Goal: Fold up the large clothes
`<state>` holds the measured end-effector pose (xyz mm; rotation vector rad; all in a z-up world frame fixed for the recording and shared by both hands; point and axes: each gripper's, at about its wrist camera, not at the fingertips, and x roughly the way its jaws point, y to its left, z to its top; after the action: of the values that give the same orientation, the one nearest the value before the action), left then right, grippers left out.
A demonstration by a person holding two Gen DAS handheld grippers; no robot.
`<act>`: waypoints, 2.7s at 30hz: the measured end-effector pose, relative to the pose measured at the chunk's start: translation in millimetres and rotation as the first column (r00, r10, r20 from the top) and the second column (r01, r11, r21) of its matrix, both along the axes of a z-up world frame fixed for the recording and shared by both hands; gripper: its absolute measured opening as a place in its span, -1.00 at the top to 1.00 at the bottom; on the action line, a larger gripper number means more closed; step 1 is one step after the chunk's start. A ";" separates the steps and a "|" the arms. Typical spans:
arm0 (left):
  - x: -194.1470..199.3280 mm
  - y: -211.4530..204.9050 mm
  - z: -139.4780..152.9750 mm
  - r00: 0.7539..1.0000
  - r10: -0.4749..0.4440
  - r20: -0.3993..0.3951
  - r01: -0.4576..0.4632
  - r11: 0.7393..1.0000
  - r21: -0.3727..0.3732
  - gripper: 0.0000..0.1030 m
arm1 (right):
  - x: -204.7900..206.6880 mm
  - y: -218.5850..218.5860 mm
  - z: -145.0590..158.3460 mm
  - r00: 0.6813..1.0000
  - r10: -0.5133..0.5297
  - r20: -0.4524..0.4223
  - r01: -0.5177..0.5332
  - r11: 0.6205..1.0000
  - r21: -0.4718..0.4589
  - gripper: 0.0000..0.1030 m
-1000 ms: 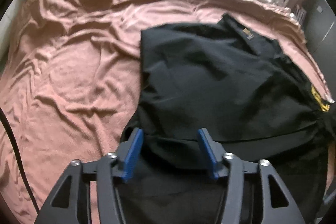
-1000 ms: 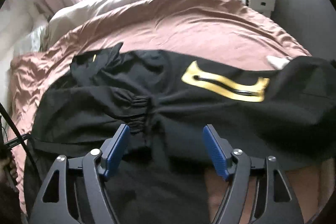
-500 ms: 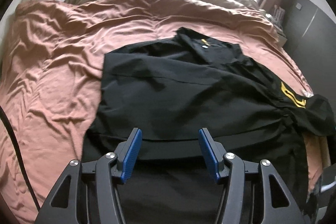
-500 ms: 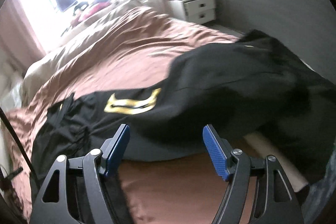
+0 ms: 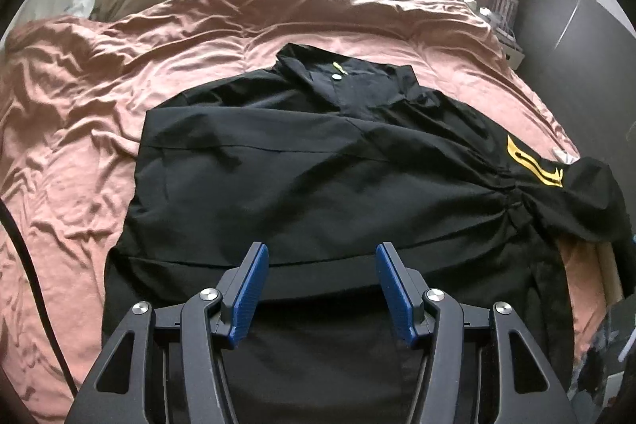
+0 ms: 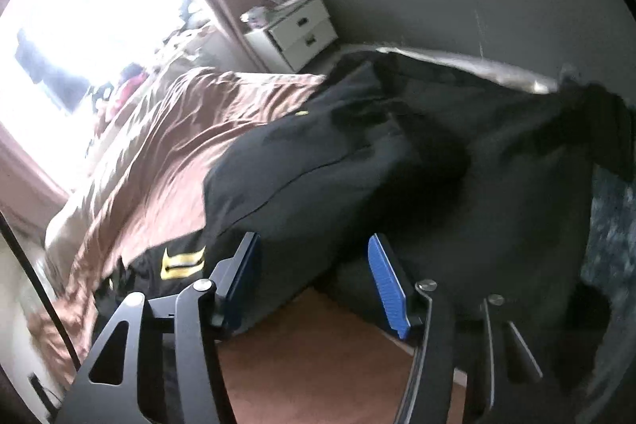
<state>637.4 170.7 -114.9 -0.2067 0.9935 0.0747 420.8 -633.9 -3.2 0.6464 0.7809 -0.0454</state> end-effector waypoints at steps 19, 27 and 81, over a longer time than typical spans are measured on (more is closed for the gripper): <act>-10.6 24.9 -6.3 0.999 0.048 -0.014 -0.048 0.999 0.006 -0.13 | 2.4 15.2 56.7 0.978 0.048 0.205 -0.051 0.999 0.011 0.97; -37.8 53.8 11.9 0.996 0.086 0.036 -0.085 0.996 -0.030 -0.13 | -15.4 120.8 150.2 0.909 0.239 0.342 -0.220 0.971 -0.093 0.99; -228.8 275.6 14.5 0.917 0.396 0.045 -0.390 0.916 -0.096 -0.14 | 117.2 536.5 63.3 0.565 0.825 0.001 -0.823 0.564 -0.074 -0.27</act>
<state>408.5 446.3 -100.4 -0.4842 0.8801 0.3929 538.0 -97.4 60.1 0.1529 0.9841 0.8178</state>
